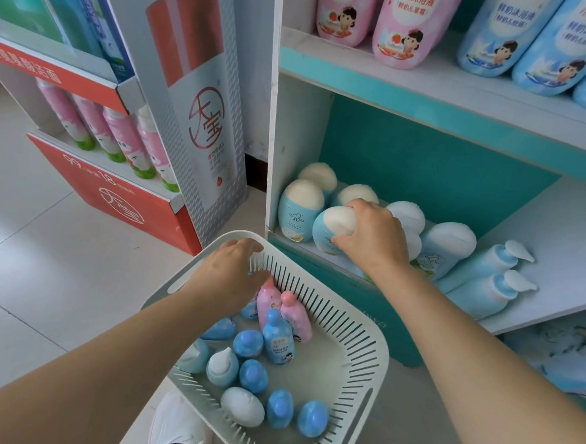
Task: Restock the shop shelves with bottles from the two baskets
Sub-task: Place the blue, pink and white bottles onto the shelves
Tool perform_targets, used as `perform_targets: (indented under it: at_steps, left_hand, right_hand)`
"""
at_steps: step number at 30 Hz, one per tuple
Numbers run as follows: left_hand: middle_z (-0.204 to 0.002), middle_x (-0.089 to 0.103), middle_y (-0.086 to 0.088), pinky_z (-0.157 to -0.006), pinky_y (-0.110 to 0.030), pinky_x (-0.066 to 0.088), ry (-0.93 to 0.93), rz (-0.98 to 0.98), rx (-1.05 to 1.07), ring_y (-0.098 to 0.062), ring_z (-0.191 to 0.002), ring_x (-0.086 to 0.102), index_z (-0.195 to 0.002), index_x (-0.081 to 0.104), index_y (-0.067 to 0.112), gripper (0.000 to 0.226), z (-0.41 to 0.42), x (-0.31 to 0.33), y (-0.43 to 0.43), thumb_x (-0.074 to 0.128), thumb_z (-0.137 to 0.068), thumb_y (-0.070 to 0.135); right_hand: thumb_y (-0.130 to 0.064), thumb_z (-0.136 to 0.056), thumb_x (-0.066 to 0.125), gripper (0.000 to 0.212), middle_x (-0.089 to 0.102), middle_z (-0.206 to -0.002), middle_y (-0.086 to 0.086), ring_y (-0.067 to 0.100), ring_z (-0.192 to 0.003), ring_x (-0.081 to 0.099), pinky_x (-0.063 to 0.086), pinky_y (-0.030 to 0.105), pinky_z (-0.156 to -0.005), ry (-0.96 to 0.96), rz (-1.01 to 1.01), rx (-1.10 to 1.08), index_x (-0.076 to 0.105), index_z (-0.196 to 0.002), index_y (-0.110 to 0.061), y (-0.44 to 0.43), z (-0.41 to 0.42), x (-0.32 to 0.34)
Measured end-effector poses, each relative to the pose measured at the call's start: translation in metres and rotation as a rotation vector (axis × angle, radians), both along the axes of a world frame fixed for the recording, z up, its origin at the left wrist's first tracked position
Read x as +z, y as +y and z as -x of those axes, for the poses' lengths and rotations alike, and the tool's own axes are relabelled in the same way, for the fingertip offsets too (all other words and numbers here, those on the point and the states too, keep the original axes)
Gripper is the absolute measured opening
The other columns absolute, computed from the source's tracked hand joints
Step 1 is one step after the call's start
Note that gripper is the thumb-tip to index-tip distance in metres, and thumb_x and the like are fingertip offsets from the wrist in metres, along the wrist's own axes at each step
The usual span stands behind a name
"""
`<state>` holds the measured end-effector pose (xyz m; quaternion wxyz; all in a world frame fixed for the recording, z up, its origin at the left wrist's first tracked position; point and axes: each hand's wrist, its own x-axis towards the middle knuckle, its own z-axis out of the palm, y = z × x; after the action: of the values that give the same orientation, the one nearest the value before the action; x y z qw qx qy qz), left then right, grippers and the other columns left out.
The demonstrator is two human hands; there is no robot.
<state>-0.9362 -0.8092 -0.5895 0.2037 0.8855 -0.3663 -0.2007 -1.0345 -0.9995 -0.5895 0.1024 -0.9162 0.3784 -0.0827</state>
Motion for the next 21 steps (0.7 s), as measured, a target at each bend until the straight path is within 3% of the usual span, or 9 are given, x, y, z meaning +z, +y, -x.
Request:
perform_targets:
  at_steps: [13,21]
  left_hand:
    - [-0.118,0.055,-0.003,-0.092,-0.027,0.041,0.020,0.004,-0.066,-0.018,-0.103,0.055,-0.127,0.049,0.018,0.041,-0.003,-0.004,0.002,0.058,-0.089,0.031]
    - [-0.118,0.054,-0.001,-0.087,-0.020,0.037,0.015,-0.018,-0.129,-0.015,-0.104,0.056,-0.126,0.050,0.021,0.038,0.003,-0.005,0.005,0.054,-0.091,0.034]
  right_hand:
    - [-0.017,-0.076,0.067,0.033,0.063,-0.107,0.011,0.034,-0.093,0.061,0.044,0.033,-0.070,0.075,-0.014,-0.021,0.054,-0.106,-0.010,0.001,-0.003,-0.016]
    - [-0.016,-0.076,0.072,0.045,0.055,-0.115,0.010,0.033,-0.097,0.059,0.043,0.032,-0.068,0.025,-0.035,-0.029,0.051,-0.116,-0.010,-0.001,-0.010,-0.016]
